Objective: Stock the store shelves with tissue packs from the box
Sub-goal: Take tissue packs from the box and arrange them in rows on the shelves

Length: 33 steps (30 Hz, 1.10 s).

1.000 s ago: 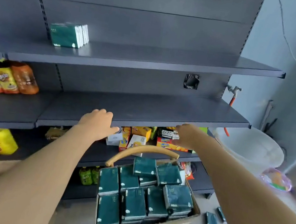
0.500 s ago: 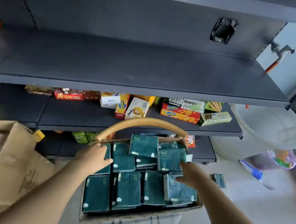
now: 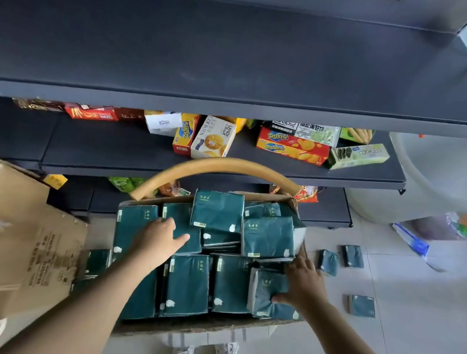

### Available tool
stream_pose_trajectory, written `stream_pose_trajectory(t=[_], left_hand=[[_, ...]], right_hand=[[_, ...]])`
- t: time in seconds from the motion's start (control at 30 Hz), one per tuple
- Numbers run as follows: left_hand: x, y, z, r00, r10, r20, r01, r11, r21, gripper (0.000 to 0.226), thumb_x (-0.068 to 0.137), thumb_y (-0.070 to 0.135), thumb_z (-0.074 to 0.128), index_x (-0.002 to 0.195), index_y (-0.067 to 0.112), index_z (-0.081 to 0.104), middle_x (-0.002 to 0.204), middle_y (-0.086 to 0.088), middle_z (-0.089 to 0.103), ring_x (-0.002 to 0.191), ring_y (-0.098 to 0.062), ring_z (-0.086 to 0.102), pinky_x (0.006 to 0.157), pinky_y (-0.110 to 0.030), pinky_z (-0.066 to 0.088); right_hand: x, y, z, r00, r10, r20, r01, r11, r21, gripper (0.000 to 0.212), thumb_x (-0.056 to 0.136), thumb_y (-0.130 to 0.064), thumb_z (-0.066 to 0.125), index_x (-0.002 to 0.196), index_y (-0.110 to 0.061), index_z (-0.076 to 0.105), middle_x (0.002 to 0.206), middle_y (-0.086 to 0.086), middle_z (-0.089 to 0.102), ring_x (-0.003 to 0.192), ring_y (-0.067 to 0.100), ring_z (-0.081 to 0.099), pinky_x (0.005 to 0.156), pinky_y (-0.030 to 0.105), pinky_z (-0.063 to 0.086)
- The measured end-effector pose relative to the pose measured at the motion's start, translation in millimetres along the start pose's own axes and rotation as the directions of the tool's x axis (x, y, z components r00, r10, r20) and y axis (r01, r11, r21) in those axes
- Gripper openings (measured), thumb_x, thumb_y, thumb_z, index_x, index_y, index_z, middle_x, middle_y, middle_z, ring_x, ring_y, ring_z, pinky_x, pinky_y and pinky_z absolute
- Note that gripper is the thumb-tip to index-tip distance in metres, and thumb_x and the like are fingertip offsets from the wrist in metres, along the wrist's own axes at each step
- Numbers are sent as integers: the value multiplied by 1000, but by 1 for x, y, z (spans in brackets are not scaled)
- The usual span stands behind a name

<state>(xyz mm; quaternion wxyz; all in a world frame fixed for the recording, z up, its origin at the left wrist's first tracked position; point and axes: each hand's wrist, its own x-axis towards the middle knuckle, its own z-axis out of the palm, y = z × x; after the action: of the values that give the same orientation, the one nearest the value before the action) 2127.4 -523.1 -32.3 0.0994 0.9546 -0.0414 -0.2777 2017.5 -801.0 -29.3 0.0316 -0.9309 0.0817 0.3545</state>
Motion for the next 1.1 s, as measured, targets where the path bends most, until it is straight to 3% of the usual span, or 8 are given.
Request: stream_pose_trajectory(t=[0.1,0.2,0.27,0.4,0.57,0.73,0.9,1.1], left_hand=[[20,19,-4,988,-151,-22,142,965,-220,56,91,52,51,126,8,51,128,-8,57,107,-28,59,82,-32,46],[38,40,-3,970,-244,-13,221,900,-375,65,87,54,56,128,3,49,127,-13,57,115,-31,54,88,-35,43],[46,54,-1,956,-292,18,272,864,-424,74,84,58,58,128,0,46,130,-16,53,116,-34,52,90,-38,43],[54,67,9,919,-391,46,374,831,-412,92,77,61,64,141,5,28,145,-13,38,128,-34,44,97,-43,43],[61,67,15,889,-447,95,435,765,-476,83,69,50,79,125,4,41,130,-16,51,115,-34,54,94,-42,46],[38,58,-3,931,-350,105,336,707,-622,40,76,39,77,96,10,59,105,-10,63,87,-26,55,79,-31,45],[-13,28,-55,943,-294,158,284,459,-842,42,78,37,75,107,15,55,115,-3,59,106,-21,55,89,-38,49],[-84,-22,-163,951,-285,-117,-20,323,-946,21,81,28,73,97,23,61,110,-5,68,102,-24,63,97,-46,48]], right_hand=[[1,6,-6,999,-39,19,38,999,39,76,71,-51,73,136,-21,45,140,1,38,132,22,32,107,37,31],[0,15,-19,992,-65,106,31,957,290,47,69,-37,80,104,-22,53,108,-2,58,97,16,53,77,26,46],[-1,23,-31,988,-74,137,7,899,438,38,69,-31,81,93,-23,52,94,-4,61,81,12,55,70,23,50],[5,37,-52,999,-9,53,-25,798,602,35,68,-31,81,89,-20,55,89,0,62,77,13,57,64,25,49],[11,45,-60,999,28,-43,9,736,677,33,73,-30,79,90,-17,54,85,-1,60,75,14,56,55,20,40],[5,48,-70,999,0,-52,39,659,752,26,78,-33,75,90,-17,58,78,-7,59,68,4,54,53,17,39],[-9,29,-124,981,-81,-177,191,571,798,18,81,-27,74,92,-18,63,79,-9,63,74,9,61,59,15,47],[-43,-49,-242,902,-176,-393,424,527,736,17,82,-32,72,82,-18,62,74,-4,64,65,7,58,50,12,41]])
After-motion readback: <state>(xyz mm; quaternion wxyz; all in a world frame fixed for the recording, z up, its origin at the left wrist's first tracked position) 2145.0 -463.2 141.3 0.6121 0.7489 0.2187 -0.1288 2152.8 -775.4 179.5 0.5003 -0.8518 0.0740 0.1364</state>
